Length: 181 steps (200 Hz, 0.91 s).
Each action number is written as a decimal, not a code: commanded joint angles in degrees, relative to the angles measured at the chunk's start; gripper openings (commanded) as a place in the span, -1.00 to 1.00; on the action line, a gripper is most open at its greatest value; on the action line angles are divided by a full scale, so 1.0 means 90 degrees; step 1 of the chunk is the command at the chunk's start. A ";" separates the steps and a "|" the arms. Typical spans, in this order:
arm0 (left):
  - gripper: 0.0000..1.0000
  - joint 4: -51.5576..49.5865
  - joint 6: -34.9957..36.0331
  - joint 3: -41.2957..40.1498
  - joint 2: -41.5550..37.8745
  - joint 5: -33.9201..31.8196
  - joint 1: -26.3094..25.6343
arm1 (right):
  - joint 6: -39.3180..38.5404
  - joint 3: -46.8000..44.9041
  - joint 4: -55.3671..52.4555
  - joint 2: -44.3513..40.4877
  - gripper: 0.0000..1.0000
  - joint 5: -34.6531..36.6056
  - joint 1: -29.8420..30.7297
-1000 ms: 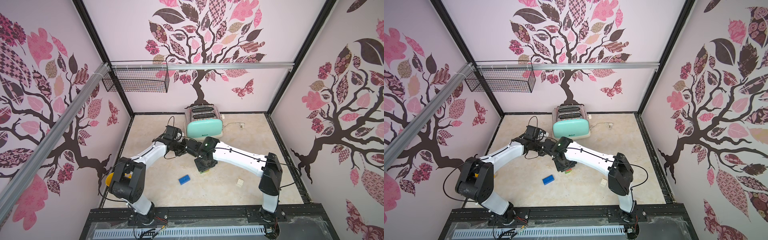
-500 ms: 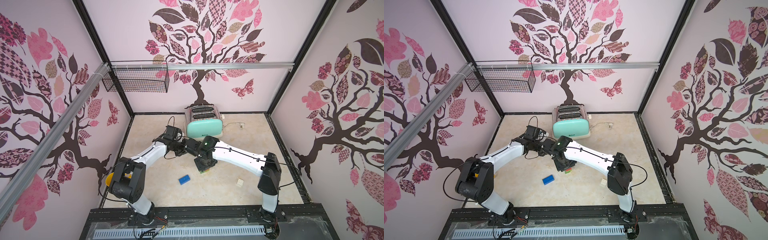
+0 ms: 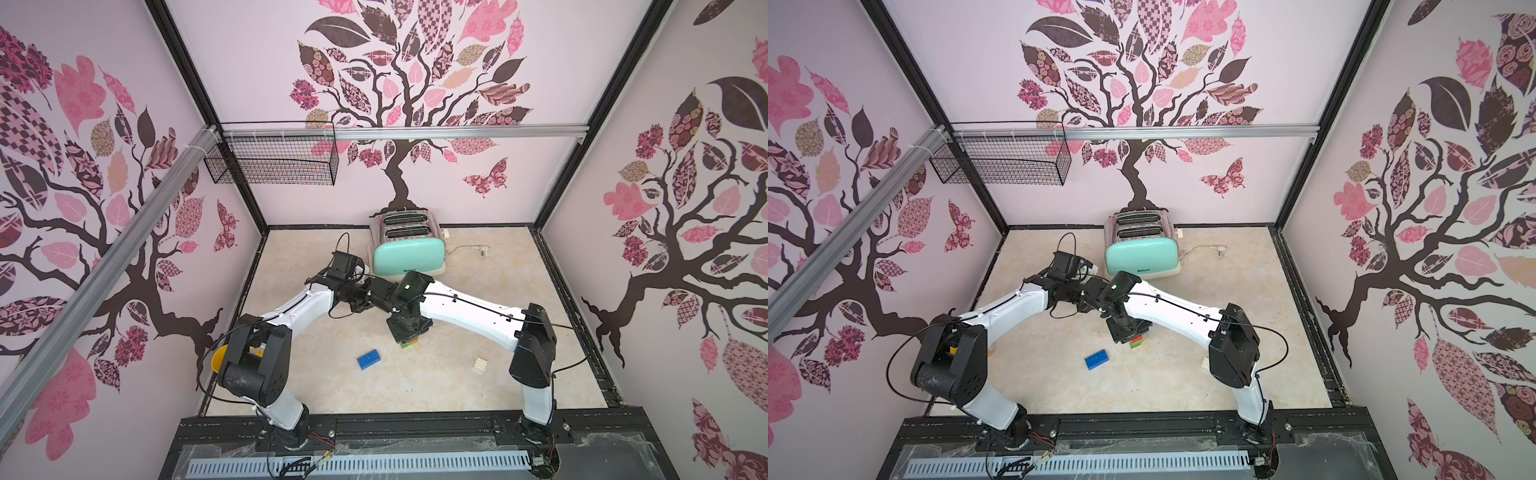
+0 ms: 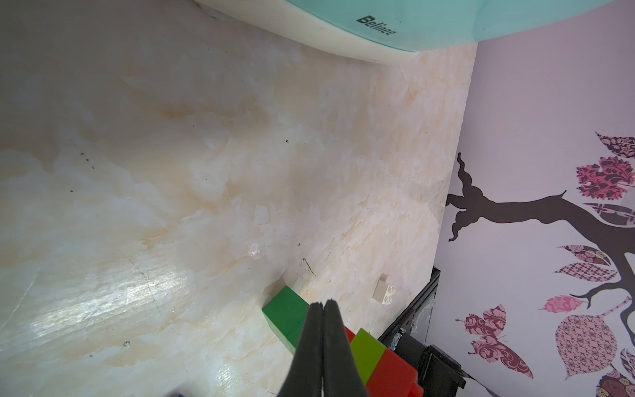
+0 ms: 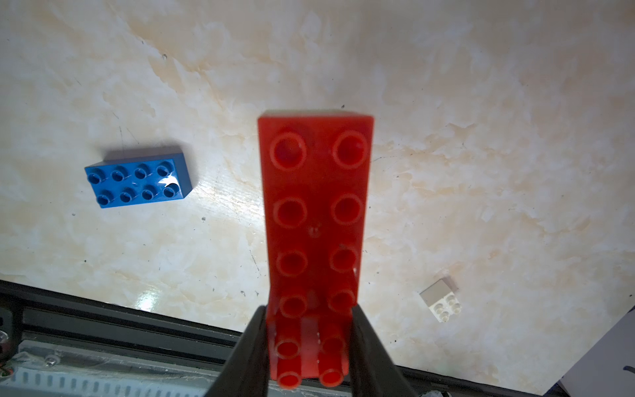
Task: Assemble a spoon with lego
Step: Assemble the lego brick with the lego brick, then pick up the lego brick from the center of the board.
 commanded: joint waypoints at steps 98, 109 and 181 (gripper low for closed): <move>-1.00 0.0046 0.0042 -0.0078 -0.0077 0.0072 -0.0030 | -0.0183 0.0175 -0.0211 0.0047 0.19 -0.0106 -0.0221; -1.00 0.0022 0.0066 -0.0064 -0.0077 0.0055 -0.0030 | -0.0192 0.0254 -0.0220 -0.0025 0.27 -0.0054 -0.0221; -1.00 -0.0184 0.0068 -0.0082 -0.0106 -0.0396 0.0121 | -0.0324 0.1082 -0.0376 -0.0583 0.62 0.0973 0.0443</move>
